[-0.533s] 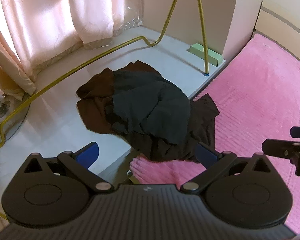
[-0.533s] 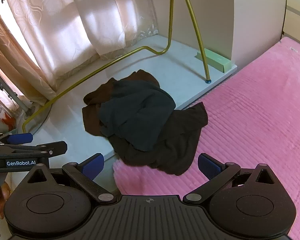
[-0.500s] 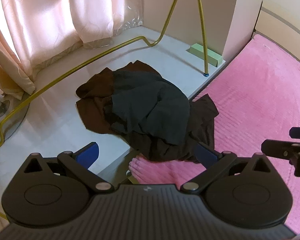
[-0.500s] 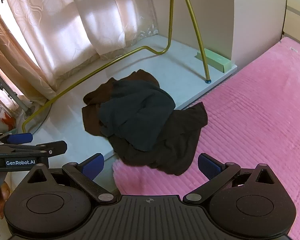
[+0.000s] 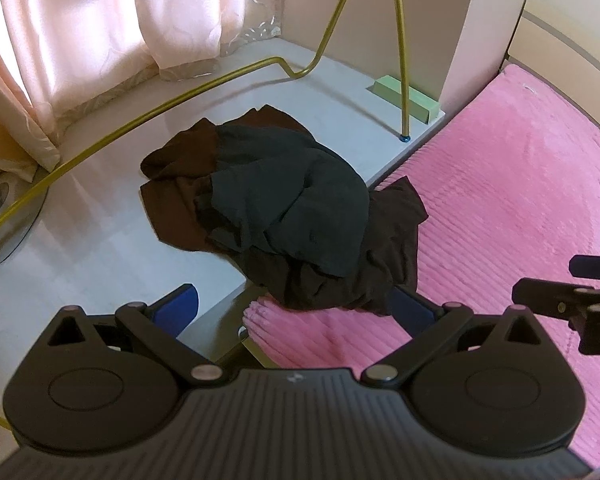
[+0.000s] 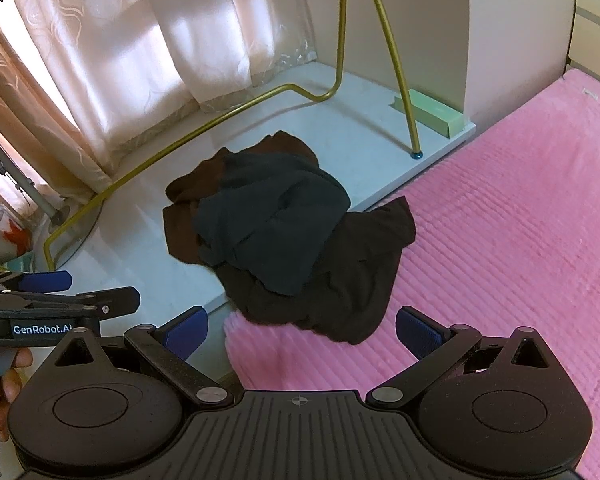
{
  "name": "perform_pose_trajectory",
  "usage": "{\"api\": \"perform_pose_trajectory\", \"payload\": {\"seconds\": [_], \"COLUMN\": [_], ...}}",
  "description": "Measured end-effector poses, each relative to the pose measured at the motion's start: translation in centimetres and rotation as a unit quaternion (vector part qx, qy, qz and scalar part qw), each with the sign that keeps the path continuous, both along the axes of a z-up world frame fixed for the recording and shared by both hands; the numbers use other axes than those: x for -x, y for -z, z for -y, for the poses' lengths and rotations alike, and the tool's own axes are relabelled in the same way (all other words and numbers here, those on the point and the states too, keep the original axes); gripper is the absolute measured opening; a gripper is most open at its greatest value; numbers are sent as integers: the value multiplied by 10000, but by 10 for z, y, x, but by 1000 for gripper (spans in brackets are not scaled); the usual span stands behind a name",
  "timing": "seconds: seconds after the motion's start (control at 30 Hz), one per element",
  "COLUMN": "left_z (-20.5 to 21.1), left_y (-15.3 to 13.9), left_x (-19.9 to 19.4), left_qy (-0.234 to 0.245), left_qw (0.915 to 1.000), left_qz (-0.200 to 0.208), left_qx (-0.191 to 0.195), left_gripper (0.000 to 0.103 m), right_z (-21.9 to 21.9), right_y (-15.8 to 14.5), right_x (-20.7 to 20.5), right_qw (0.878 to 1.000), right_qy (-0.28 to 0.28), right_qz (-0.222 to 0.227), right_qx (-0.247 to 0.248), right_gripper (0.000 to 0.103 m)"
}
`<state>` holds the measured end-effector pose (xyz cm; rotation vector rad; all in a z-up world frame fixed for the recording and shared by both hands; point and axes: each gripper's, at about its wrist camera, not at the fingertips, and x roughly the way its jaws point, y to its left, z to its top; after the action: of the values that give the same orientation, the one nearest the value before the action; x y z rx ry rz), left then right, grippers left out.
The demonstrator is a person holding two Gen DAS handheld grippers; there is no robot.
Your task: Fold clothes
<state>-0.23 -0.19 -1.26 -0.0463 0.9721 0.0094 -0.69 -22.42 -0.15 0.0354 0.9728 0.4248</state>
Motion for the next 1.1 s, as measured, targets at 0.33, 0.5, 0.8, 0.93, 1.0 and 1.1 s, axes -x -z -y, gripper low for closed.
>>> {"api": "perform_pose_trajectory", "payload": {"seconds": [0.33,0.5,0.8,0.93,1.0,1.1], "left_z": [6,7,5,5,5,5], "left_y": [-2,-3,-3,-3,-2,-1], "left_x": [-4,-5,-4,-4,-3,-3], "left_qy": [108,128,86,86,94,108], "left_qw": [9999,9999,9999,9999,9999,9999], "left_qz": [-7,-38,-76,-91,-94,-106], "left_qx": [-42,-63,-56,-62,-57,-55], "left_gripper": [101,101,101,101,101,101], "right_z": [4,5,3,2,2,1], "right_y": [3,7,7,6,6,5], "right_x": [-4,-4,-4,-5,-6,-7], "right_qw": [9999,9999,9999,9999,9999,9999], "right_qy": [77,80,-8,-38,-47,-52], "right_qz": [-25,-42,-67,-85,-92,-104], "right_qx": [-63,-89,-90,-80,-75,-66], "right_gripper": [102,102,102,102,102,102]}}
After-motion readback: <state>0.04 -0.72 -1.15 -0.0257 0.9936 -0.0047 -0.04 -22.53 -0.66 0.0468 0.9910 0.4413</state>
